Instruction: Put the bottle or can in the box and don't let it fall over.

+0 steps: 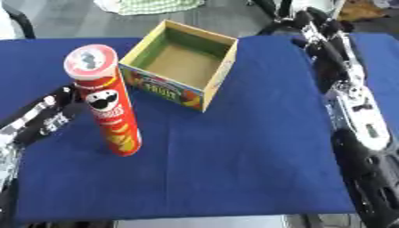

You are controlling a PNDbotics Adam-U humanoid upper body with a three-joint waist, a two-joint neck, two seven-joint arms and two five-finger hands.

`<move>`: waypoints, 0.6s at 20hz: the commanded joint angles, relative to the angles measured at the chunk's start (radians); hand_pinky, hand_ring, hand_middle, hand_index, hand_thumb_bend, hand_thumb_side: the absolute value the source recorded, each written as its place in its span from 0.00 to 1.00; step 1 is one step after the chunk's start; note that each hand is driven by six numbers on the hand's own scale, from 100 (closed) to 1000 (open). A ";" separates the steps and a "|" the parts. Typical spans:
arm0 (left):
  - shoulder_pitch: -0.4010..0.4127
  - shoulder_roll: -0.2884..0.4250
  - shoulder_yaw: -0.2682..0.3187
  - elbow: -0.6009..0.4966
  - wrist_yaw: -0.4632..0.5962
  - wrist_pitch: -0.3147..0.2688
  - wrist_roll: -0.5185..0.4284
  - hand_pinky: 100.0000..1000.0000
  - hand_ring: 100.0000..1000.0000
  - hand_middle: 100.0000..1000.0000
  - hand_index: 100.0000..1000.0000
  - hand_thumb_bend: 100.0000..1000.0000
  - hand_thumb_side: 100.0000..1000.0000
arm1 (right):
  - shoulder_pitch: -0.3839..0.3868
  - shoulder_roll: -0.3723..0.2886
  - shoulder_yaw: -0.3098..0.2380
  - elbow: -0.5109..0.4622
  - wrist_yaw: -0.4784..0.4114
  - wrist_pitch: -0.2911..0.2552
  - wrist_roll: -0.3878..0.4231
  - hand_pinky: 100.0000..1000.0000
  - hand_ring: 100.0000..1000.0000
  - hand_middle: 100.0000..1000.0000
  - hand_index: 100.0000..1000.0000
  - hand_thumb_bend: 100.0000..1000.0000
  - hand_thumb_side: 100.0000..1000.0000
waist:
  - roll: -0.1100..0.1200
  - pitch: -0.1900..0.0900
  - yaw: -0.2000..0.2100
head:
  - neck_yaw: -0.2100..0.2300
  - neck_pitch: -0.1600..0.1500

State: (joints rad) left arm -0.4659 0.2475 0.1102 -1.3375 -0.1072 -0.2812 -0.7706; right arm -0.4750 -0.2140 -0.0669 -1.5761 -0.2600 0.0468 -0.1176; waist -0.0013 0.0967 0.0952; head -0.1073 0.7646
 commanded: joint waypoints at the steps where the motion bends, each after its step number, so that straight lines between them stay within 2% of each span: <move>1: -0.024 0.007 -0.003 -0.008 0.010 0.001 -0.011 1.00 0.86 0.73 0.98 0.36 0.75 | -0.015 -0.008 -0.004 -0.020 -0.006 -0.001 -0.001 0.78 1.00 1.00 0.81 0.35 0.31 | 0.002 -0.010 -0.002 | 0.004 0.005; 3: -0.028 0.004 -0.005 -0.008 0.011 0.005 -0.010 1.00 0.86 0.73 0.98 0.39 0.76 | -0.016 -0.008 -0.004 -0.020 -0.006 -0.001 -0.001 0.78 1.00 1.00 0.81 0.35 0.31 | 0.002 -0.010 -0.003 | 0.005 0.005; 12: -0.046 -0.010 -0.018 0.005 -0.004 0.000 -0.008 1.00 0.86 0.72 0.97 0.37 0.76 | -0.018 -0.006 -0.004 -0.021 -0.007 -0.001 -0.001 0.78 1.00 1.00 0.81 0.35 0.31 | 0.002 -0.008 -0.008 | 0.013 0.005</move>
State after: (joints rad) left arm -0.4936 0.2297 0.0951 -1.3248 -0.1084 -0.2775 -0.7781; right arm -0.4753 -0.2138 -0.0669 -1.5761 -0.2601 0.0468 -0.1175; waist -0.0013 0.0983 0.0881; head -0.0981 0.7646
